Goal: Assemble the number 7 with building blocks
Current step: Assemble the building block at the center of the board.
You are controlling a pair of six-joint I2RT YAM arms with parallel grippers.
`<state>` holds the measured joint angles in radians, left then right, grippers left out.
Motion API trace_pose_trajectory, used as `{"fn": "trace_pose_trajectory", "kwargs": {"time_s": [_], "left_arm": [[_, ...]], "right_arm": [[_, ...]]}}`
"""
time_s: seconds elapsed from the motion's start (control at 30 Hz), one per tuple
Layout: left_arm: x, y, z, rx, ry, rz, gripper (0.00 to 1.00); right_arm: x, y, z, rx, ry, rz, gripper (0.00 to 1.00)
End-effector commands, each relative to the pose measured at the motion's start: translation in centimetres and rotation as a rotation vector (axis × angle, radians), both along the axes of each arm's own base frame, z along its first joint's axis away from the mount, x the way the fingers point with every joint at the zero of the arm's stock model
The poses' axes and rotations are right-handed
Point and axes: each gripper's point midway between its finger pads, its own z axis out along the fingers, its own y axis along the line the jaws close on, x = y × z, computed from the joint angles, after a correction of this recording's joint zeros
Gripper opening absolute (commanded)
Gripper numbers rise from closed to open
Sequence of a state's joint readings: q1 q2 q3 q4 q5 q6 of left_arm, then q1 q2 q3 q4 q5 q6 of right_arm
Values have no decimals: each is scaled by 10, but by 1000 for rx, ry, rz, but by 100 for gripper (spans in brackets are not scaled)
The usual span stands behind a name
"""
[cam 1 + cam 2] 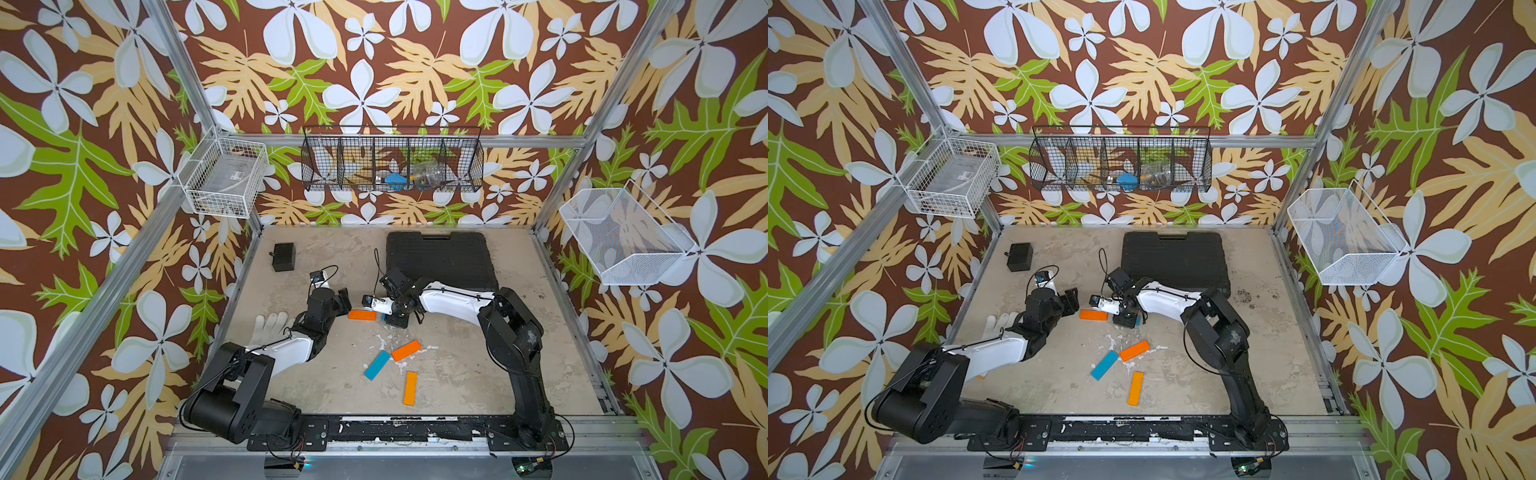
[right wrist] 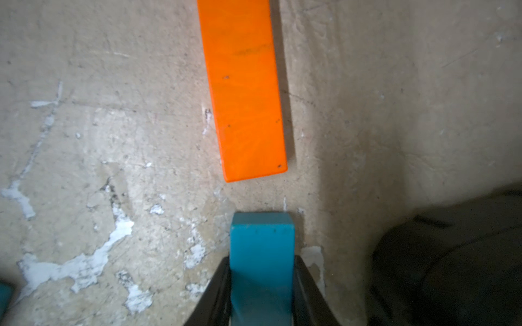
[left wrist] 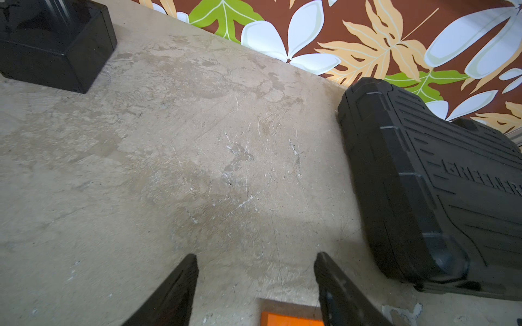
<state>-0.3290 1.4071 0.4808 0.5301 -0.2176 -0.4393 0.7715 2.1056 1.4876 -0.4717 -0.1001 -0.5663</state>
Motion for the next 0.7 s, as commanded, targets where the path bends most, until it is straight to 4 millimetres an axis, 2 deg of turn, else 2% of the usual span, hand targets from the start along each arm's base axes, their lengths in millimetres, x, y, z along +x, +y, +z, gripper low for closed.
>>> {"fn": "trace_pose_trajectory", "kwargs": {"time_s": [0.0,0.4,0.67], "left_arm": [[2,2,3,0,-14,10,69],[-1,9,6,4,-29,46,69],[-1,10,7,4,-34,50,69]], "right_arm": [[-8,-5,-7,-38,14,67,27],[-11,17,5,9,11,189,28],[-5,21,-2,-15,10,206,28]]}}
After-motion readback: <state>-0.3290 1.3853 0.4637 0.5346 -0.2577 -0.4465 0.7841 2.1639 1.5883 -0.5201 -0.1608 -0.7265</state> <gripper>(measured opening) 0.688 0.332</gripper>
